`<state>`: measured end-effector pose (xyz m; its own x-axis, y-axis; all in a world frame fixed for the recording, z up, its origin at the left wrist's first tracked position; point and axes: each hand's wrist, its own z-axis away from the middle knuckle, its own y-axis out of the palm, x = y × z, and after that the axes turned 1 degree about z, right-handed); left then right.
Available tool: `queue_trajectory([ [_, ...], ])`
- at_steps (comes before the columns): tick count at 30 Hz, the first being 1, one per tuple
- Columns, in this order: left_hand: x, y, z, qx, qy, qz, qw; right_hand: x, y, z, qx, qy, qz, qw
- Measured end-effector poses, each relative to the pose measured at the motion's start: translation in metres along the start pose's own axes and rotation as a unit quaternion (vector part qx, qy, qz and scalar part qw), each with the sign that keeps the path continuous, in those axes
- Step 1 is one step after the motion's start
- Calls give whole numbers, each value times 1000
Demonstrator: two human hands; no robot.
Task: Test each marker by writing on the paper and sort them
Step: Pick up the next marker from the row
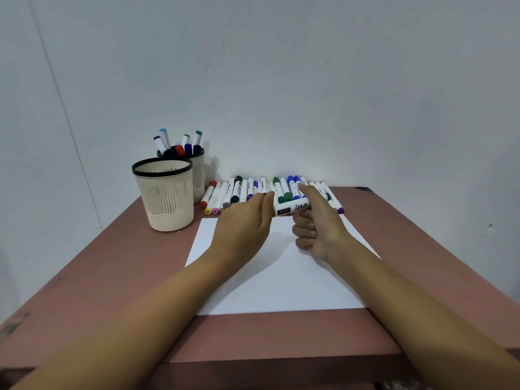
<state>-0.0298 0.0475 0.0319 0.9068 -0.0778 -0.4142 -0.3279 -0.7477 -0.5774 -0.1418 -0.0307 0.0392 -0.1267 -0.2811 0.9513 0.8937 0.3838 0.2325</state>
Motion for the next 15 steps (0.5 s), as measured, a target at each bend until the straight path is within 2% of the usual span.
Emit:
queue_trajectory([
  [2,-5,0,-1,22,-33,20,999,0,3,1,10,-13,-33,999],
  [6,-11,-4,-4,57,-125,138,981,-1,7,6,5,-74,-69,995],
  [8,-10,-4,-8,84,-212,246,942,1,10,7,-7,-122,-65,990],
  [10,-10,-5,-11,119,-311,370,867,3,13,4,-13,-178,-47,983],
  [11,-9,-7,-11,135,-332,406,841,4,14,3,-16,-198,-39,979],
  [13,-7,-8,-12,155,-333,420,830,5,15,0,-17,-210,-30,977],
  [15,-5,-8,-13,168,-316,407,841,3,12,-2,-13,-198,-22,980],
])
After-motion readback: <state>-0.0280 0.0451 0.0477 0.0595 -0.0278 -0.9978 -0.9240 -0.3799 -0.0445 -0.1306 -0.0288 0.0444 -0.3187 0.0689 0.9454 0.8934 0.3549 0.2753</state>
